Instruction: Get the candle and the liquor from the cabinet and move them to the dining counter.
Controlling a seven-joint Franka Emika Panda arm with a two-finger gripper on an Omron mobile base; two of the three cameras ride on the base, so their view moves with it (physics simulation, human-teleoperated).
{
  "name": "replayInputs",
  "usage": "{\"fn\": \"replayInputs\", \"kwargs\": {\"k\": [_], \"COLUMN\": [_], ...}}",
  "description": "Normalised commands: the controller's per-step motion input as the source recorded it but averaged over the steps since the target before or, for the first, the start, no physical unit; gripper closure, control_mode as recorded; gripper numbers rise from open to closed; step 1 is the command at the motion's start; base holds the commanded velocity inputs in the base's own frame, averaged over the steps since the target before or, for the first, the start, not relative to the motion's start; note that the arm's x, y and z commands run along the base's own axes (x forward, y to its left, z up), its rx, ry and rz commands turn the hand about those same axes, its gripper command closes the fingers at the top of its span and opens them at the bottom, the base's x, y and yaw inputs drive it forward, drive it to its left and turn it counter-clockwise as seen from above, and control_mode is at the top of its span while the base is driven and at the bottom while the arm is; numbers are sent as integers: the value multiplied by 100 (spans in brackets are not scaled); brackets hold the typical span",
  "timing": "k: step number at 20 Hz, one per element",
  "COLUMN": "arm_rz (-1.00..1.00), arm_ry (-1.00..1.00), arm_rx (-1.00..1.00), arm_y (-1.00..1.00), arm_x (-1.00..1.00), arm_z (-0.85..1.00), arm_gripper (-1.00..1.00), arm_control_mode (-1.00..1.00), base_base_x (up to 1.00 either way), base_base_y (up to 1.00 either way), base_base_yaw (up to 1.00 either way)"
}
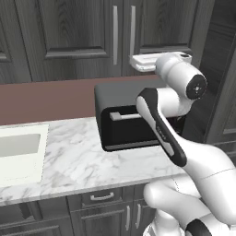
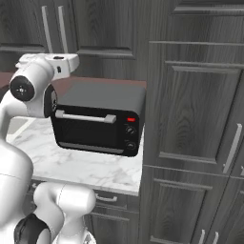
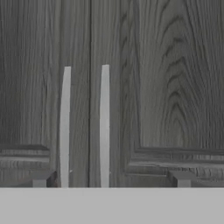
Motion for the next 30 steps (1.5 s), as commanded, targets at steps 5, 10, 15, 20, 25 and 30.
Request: {"fn": "replayInputs", "kwargs": {"k": [5,10,15,20,25,30], "arm_rz": [0,0,0,0,0,0], "arm_ry": [-23,-9,0,0,0,0], "arm_rx": [0,0,0,0,0,0], "arm_y": [0,1,6,11,21,13], "arm_x": [0,8,22,26,28,24], "arm_z": [31,12,4,0,0,0], "arm_gripper": [-100,-100,-100,-100,-100,-100], "arm_control_mode": [-100,-100,-100,-100,-100,-100], "base_base_x": [0,0,0,0,0,0], "base_base_y": [0,0,0,0,0,0], "base_base_yaw": [0,0,0,0,0,0]}}
